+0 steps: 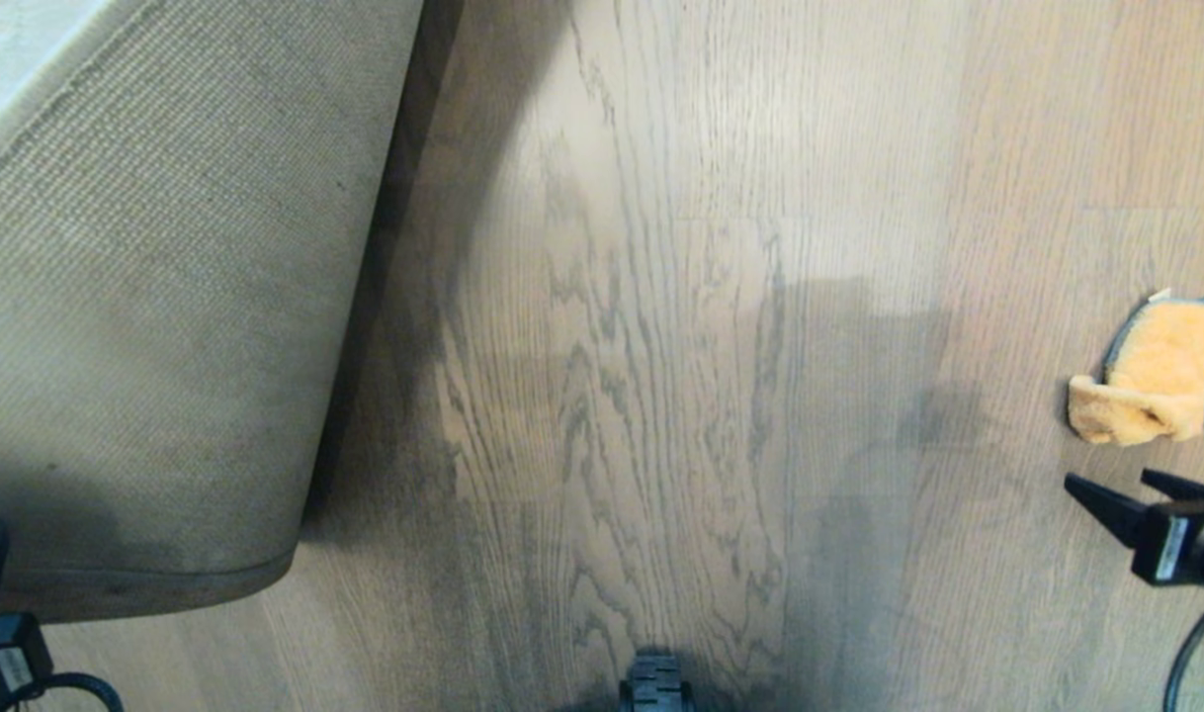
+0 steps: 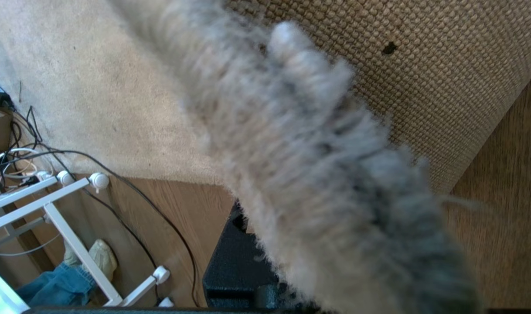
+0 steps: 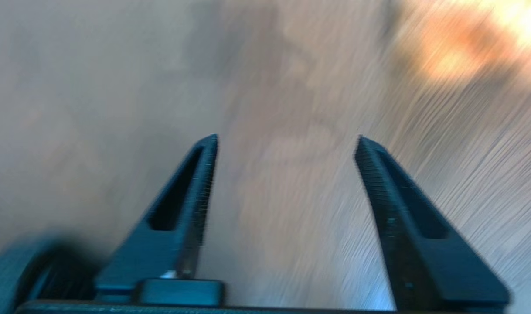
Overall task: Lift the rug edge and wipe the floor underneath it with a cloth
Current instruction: Pick up the rag
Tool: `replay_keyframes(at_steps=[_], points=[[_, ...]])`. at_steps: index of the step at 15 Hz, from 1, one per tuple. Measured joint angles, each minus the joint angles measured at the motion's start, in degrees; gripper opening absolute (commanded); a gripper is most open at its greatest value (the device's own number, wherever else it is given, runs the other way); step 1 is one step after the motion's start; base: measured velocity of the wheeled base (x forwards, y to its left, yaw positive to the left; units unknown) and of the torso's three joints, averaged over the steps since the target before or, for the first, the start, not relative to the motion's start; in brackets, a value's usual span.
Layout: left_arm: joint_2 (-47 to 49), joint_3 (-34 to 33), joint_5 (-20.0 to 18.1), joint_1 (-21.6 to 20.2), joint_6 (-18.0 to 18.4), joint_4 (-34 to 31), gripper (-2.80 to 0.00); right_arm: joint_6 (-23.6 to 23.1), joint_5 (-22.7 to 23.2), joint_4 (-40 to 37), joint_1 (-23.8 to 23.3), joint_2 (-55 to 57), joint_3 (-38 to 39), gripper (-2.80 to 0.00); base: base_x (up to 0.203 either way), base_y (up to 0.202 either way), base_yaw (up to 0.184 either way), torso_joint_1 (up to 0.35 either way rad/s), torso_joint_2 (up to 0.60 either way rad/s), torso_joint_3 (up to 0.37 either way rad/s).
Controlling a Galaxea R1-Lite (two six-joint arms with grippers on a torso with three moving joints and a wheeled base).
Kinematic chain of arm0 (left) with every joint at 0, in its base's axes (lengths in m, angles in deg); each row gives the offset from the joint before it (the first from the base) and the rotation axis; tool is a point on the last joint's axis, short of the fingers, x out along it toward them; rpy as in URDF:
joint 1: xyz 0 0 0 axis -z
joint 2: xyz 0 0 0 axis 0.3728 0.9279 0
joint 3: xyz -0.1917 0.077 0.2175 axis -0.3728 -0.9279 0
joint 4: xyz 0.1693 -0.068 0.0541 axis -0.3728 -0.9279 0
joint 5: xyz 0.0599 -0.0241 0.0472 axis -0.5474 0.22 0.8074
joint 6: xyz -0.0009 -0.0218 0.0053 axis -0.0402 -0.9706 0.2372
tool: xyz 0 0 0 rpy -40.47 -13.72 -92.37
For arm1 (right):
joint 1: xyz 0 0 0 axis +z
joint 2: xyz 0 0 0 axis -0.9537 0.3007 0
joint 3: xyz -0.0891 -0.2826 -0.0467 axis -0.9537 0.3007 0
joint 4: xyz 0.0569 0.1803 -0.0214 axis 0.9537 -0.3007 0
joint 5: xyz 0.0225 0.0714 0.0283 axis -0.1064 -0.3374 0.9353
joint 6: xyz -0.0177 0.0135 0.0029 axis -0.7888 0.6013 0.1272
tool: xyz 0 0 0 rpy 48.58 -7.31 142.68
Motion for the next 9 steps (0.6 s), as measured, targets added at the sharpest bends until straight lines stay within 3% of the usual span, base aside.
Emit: replay_keyframes(at_steps=[4, 9], points=[[0.35, -0.04, 0.18, 0.35, -0.75, -1.07, -2.80, -5.38, 0.00, 5.21, -9.41, 10.24, -7.46, 0.00, 0.000, 0.000, 0.000, 0.000, 0.00, 0.000], [0.41, -0.04, 0.36, 0.17, -0.79, -1.50, -2.80, -6.00, -0.01, 5.45, -13.84, 12.07, -8.21, 0.00, 0.000, 0.000, 0.000, 0.000, 0.00, 0.000]])
